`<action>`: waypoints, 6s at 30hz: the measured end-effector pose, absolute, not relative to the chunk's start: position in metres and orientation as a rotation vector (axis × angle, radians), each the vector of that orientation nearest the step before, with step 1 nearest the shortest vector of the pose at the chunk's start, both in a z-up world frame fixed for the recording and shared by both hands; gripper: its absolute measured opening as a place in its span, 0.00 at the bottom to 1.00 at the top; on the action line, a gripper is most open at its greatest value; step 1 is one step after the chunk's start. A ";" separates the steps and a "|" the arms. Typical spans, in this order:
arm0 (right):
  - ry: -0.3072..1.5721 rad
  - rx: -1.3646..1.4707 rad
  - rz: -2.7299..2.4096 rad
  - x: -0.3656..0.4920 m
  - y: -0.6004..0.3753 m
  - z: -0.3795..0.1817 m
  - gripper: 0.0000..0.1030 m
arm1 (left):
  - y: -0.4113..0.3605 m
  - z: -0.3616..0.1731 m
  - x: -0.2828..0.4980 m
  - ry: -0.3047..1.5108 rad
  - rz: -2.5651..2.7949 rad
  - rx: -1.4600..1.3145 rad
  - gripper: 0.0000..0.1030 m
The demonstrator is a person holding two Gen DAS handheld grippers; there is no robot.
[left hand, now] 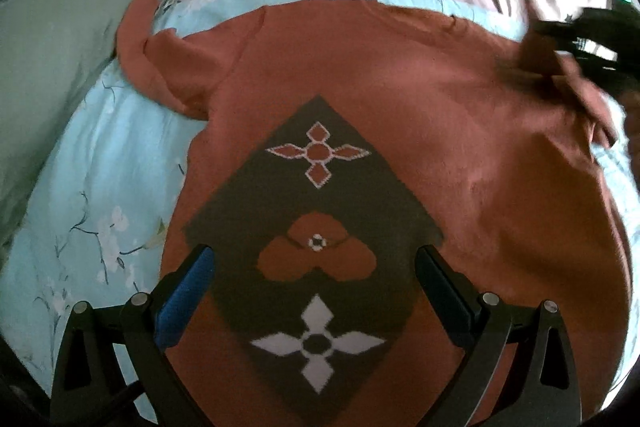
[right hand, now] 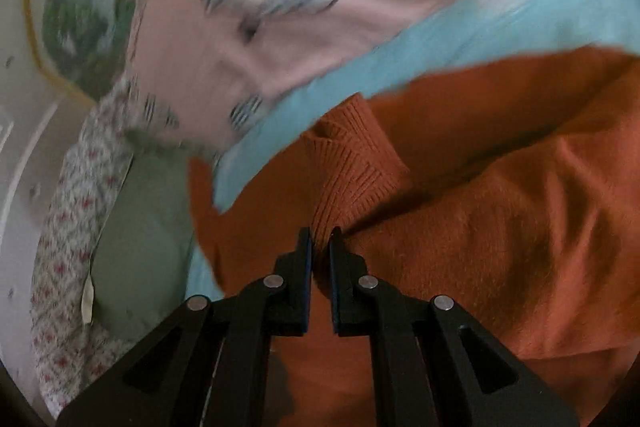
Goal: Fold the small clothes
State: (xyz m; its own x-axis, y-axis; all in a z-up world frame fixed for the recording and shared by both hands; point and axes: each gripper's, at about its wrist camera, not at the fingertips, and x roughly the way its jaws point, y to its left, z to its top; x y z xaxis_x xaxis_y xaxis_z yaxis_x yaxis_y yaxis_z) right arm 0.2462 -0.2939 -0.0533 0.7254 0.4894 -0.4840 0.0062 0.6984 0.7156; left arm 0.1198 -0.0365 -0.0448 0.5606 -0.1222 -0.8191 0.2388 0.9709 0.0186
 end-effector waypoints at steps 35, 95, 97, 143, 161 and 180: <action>0.565 0.800 -0.187 0.075 -0.402 -0.051 0.38 | -0.043 -0.046 0.305 0.859 -0.327 -0.086 0.05; 0.839 0.580 0.105 0.093 -0.280 -0.073 0.44 | 0.186 -0.035 0.502 0.859 0.142 -0.257 0.10; 0.824 0.582 0.112 0.090 -0.280 -0.070 0.44 | 0.184 -0.024 0.490 0.808 0.113 -0.257 0.05; 0.949 0.598 0.287 0.293 -0.260 -0.061 0.44 | 0.061 -0.073 0.234 0.872 -0.258 -0.041 0.56; 0.604 0.880 -0.121 0.157 -0.386 -0.082 0.06 | 0.041 -0.076 0.274 0.865 -0.124 -0.045 0.57; 0.693 0.725 -0.295 0.109 -0.378 -0.082 0.15 | 0.057 -0.076 0.265 0.844 -0.117 -0.137 0.59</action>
State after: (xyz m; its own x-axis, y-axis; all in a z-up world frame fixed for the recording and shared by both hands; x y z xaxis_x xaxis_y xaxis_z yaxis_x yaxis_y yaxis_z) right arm 0.1086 -0.3780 -0.0822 0.7412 -0.0145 -0.6711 0.4731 0.7206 0.5069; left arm 0.2655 0.0573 -0.0756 0.6590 -0.1577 -0.7355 0.0487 0.9847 -0.1675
